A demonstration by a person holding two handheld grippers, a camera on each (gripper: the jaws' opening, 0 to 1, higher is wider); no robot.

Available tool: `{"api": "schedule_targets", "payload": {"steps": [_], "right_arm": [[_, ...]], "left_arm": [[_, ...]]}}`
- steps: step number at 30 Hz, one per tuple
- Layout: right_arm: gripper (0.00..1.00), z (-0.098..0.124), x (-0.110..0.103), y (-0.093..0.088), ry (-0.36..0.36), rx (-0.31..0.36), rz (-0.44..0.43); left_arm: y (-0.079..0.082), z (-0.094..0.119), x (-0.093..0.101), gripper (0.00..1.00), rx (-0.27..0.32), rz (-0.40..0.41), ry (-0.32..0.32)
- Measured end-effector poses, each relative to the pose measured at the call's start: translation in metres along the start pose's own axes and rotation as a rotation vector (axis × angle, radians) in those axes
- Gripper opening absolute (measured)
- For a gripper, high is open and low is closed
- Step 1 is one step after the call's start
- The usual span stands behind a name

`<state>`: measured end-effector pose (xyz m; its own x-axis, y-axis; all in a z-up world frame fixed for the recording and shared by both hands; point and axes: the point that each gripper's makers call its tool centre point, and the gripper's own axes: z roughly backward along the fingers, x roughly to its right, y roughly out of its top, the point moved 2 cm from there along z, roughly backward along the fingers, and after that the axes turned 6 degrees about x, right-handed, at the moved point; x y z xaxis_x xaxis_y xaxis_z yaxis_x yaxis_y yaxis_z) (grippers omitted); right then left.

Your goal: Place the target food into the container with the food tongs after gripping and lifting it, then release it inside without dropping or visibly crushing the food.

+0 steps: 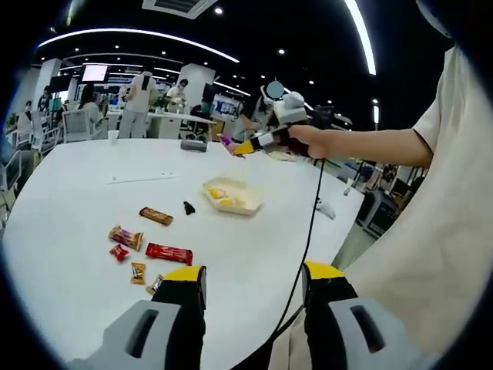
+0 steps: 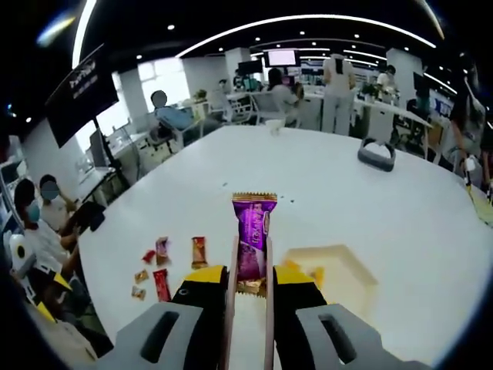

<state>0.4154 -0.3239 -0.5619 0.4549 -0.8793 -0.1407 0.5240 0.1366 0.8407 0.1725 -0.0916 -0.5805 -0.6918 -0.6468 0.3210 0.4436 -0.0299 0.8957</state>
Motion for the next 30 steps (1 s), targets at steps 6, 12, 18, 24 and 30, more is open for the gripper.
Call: {"api": "schedule_targets", "payload": {"steps": [6, 12, 18, 24, 30], "right_arm": [[0.22, 0.005, 0.007, 0.002, -0.015, 0.008, -0.005], [0.22, 0.007, 0.017, 0.001, -0.034, 0.009, -0.008], [0.22, 0.010, 0.028, -0.002, -0.056, 0.008, -0.013], [0.22, 0.016, 0.037, -0.004, -0.078, 0.012, -0.024], [0.22, 0.022, 0.047, -0.006, -0.100, 0.017, -0.040]], "left_arm": [[0.000, -0.002, 0.001, 0.49, 0.000, -0.001, -0.005], [-0.001, -0.003, 0.003, 0.50, -0.003, 0.000, -0.009], [-0.002, -0.003, 0.004, 0.50, -0.003, 0.000, -0.009], [0.000, -0.004, 0.005, 0.50, -0.004, -0.004, -0.011], [0.000, -0.007, 0.006, 0.50, -0.008, -0.007, -0.021]]}}
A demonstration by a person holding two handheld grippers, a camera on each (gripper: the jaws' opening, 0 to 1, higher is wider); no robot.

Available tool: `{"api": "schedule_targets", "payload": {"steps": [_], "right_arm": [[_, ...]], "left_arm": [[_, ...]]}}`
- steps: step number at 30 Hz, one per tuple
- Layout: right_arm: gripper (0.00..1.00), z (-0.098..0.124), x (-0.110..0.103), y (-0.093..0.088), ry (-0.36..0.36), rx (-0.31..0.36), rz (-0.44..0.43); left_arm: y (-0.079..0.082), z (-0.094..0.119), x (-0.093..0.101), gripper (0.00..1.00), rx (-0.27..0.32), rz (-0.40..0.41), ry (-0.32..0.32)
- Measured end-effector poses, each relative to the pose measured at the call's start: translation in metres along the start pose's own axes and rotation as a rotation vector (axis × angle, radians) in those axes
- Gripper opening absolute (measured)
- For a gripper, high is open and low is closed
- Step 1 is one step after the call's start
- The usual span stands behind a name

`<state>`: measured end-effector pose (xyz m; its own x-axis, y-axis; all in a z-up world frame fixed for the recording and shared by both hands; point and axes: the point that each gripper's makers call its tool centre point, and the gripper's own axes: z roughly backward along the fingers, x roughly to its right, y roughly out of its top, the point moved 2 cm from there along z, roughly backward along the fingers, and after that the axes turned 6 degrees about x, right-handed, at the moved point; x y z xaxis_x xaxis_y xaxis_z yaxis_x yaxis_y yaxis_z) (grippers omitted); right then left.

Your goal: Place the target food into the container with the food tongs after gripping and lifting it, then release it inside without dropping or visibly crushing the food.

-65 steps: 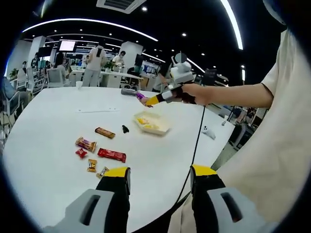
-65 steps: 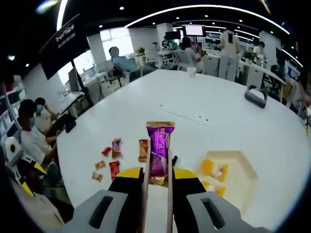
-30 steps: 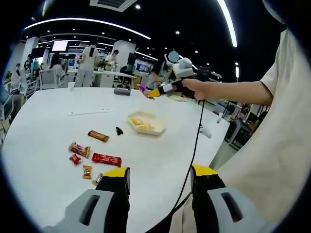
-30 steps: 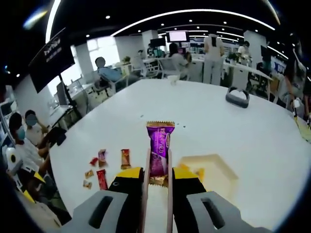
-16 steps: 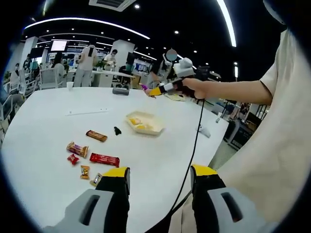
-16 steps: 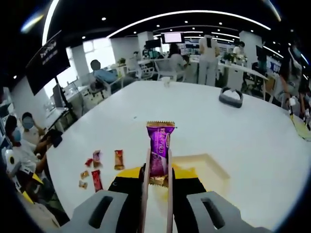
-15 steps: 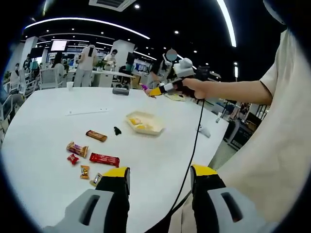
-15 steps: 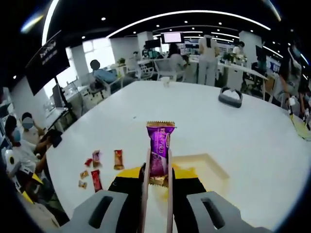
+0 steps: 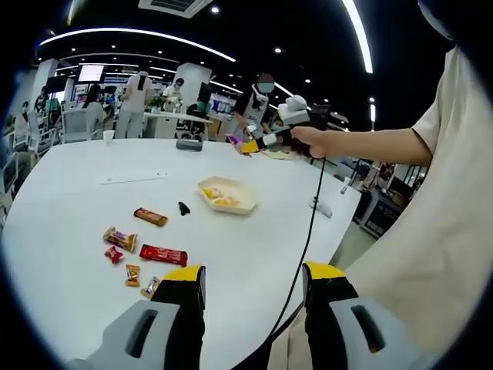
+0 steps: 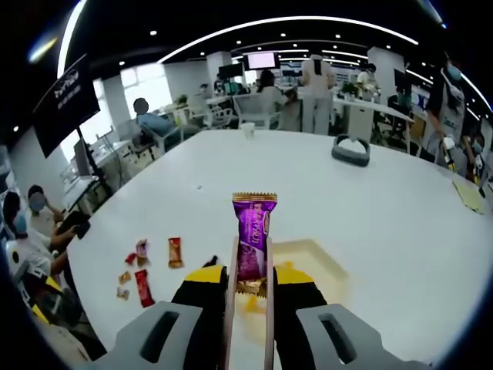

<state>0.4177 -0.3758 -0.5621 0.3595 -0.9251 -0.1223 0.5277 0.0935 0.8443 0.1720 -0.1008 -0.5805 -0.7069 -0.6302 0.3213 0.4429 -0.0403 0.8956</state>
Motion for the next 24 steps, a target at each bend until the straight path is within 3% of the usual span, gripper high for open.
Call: {"api": "schedule_targets", "payload": {"steps": [24], "right_arm": [[0.22, 0.007, 0.025, -0.001, -0.048, 0.021, -0.062]], "left_arm": [[0.002, -0.005, 0.001, 0.51, -0.010, -0.006, -0.012]]}}
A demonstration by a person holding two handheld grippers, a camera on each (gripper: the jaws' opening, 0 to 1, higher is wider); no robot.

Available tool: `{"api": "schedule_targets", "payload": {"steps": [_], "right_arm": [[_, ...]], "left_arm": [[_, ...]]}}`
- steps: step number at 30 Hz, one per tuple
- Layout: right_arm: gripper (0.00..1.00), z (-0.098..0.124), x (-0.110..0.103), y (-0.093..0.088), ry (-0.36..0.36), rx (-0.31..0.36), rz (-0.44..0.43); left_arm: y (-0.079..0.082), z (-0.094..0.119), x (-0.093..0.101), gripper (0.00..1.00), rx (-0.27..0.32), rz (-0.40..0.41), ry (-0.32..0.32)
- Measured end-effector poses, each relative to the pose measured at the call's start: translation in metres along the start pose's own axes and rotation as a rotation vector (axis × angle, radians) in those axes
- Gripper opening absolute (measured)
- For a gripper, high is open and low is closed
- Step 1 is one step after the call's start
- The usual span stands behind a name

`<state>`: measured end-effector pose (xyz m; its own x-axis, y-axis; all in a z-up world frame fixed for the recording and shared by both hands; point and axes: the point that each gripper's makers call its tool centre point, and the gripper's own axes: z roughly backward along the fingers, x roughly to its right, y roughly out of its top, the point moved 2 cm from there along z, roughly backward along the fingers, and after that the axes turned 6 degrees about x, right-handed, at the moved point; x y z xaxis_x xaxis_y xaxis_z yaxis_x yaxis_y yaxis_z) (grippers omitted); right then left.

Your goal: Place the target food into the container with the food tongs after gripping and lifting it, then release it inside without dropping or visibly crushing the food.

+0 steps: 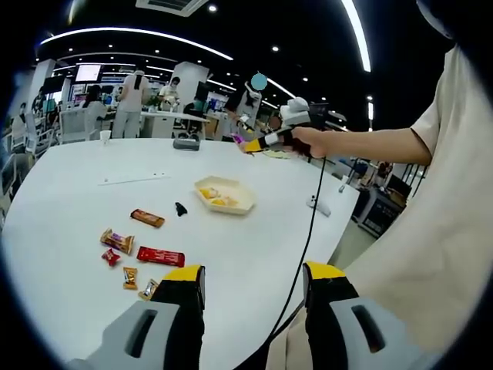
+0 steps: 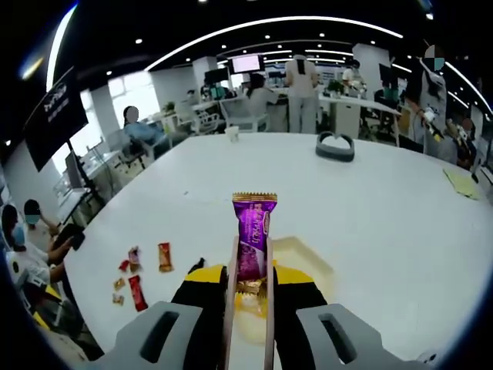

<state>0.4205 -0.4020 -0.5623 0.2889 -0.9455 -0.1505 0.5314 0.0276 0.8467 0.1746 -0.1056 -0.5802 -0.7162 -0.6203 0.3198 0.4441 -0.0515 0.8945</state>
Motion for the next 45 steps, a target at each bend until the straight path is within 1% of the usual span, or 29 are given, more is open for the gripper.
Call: {"api": "schedule_targets", "payload": {"steps": [3, 14, 39, 45], "right_arm": [[0.22, 0.001, 0.001, -0.002, -0.006, 0.000, -0.007], [0.22, -0.003, 0.010, 0.001, -0.017, 0.005, -0.026], [0.22, -0.005, 0.015, -0.007, -0.021, -0.010, -0.038], [0.22, -0.004, 0.013, -0.008, -0.020, -0.013, -0.042]], "left_arm": [[0.001, -0.002, 0.001, 0.51, 0.001, 0.000, -0.004], [0.001, -0.004, -0.001, 0.50, 0.003, 0.008, -0.001], [0.000, -0.004, -0.005, 0.51, 0.011, 0.016, 0.018], [0.000, -0.004, -0.004, 0.51, 0.011, 0.017, 0.016]]}}
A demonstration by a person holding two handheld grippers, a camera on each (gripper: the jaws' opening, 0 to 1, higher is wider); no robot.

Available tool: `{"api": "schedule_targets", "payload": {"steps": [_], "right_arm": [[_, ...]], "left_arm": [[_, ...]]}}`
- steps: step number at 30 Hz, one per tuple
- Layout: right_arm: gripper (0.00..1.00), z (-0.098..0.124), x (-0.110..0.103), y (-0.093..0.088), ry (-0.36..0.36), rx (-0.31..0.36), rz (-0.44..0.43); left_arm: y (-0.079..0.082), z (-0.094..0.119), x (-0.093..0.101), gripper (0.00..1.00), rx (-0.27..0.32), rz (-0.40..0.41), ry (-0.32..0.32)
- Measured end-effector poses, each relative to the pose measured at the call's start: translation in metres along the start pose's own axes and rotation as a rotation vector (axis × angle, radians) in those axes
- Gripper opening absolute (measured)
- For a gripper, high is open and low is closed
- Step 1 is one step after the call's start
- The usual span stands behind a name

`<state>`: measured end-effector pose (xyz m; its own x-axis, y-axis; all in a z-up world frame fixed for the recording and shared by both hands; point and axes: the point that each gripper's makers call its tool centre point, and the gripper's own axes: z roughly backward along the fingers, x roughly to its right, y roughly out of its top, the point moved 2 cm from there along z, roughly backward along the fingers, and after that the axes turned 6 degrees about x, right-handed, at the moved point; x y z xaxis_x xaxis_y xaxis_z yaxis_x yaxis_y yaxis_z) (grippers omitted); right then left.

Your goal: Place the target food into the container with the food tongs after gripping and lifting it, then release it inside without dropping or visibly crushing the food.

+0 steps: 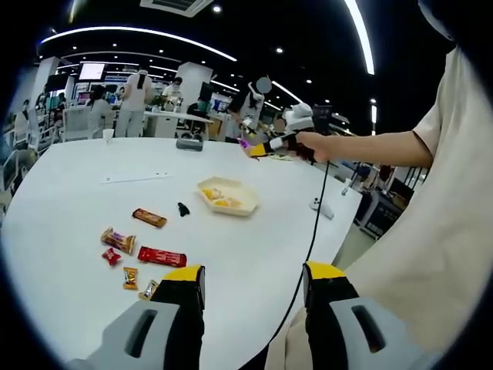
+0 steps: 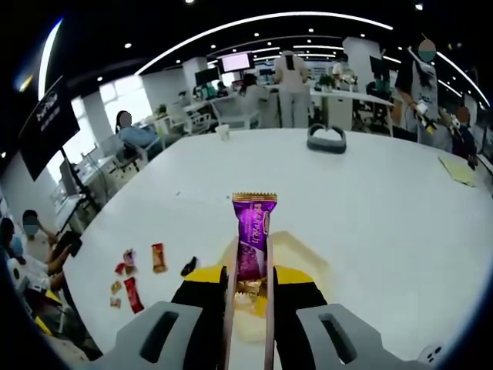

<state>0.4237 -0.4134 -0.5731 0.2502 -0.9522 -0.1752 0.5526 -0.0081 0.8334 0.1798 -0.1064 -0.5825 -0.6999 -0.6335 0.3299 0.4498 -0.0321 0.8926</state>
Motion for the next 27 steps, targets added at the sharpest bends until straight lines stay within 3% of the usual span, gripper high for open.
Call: {"api": "schedule_targets", "payload": {"steps": [27], "right_arm": [[0.25, 0.0039, -0.0028, -0.0012, -0.003, 0.005, 0.006]], "left_arm": [[-0.0010, 0.0040, 0.0019, 0.50, 0.002, -0.003, 0.002]]}}
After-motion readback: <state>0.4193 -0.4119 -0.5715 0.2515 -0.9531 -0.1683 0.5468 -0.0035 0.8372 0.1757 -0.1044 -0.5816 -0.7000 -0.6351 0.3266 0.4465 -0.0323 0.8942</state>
